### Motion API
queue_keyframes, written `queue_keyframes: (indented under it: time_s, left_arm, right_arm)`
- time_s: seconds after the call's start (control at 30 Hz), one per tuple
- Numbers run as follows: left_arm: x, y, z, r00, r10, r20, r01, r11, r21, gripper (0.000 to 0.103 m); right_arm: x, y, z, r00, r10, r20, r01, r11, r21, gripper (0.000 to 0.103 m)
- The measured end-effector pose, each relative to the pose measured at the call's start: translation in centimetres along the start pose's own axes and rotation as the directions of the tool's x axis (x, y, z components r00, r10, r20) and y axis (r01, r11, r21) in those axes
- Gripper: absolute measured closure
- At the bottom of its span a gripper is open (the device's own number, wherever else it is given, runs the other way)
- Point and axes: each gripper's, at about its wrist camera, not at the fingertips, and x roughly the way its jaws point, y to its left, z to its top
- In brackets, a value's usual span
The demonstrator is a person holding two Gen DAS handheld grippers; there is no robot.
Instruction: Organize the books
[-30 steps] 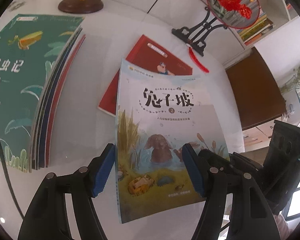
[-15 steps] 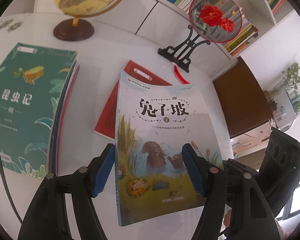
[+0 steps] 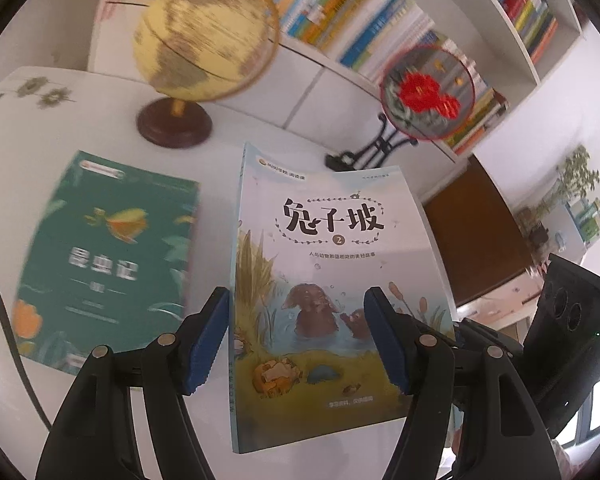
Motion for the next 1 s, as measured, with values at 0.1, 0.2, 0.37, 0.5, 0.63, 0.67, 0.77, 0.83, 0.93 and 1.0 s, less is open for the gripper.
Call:
queue_keyframes:
  time_s: [0.1,0.2,0.37,0.5,0.63,0.67,0.77,0.83,0.93,1.0]
  left_arm:
    - [-1.5,2.2,0.5,1.000,0.019,0.025,-0.018,1.000,-0.022,0.038]
    - [-2.4,4.2,1.0,0.999,0.036,0.038,-0.034,0.998,-0.051,0.038]
    - [-3.7,7.7,1.4,0.996,0.070,0.053,-0.066,0.994,-0.089,0.038]
    - [-3.8,10.7,1.5,0.994,0.101,0.034,-0.097,0.989,-0.108,0.038]
    - [-2.9,13.4,1.7,0.992,0.128,-0.012,-0.128,0.986,-0.111,0.038]
    - [-2.8,13.9,1.7,0.992,0.128,-0.017,-0.129,0.985,-0.113,0.038]
    - [-1.9,15.5,1.9,0.991,0.126,-0.045,-0.130,0.984,-0.119,0.038]
    - [-1.8,16.1,2.1,0.992,0.117,-0.041,-0.121,0.985,-0.125,0.038]
    - [-1.2,16.8,2.3,0.991,0.114,-0.064,-0.121,0.984,-0.129,0.038]
    - [-0.8,17.3,2.1,0.989,0.115,-0.090,-0.127,0.982,-0.137,0.038]
  right_arm:
    - [1.2,1.7,1.0,1.000,0.016,-0.006,-0.017,1.000,-0.023,0.088]
    - [2.8,3.9,1.9,0.999,0.037,-0.019,-0.037,0.998,-0.051,0.087]
    - [5.7,7.2,3.1,0.997,0.065,-0.044,-0.068,0.995,-0.079,0.087]
    - [8.3,9.2,3.5,0.994,0.080,-0.074,-0.086,0.994,-0.072,0.087]
    - [11.1,10.3,3.3,0.990,0.085,-0.111,-0.089,0.996,-0.028,0.087]
    - [11.7,10.6,3.3,0.989,0.085,-0.118,-0.088,0.996,-0.022,0.087]
    - [13.7,11.2,2.7,0.986,0.071,-0.149,-0.070,0.997,0.007,0.087]
    - [14.4,11.4,2.4,0.986,0.061,-0.157,-0.056,0.998,0.034,0.087]
    - [15.8,11.2,2.2,0.986,0.050,-0.159,-0.038,0.997,0.073,0.087]
    - [16.3,10.7,1.8,0.983,0.058,-0.172,-0.038,0.993,0.115,0.087]
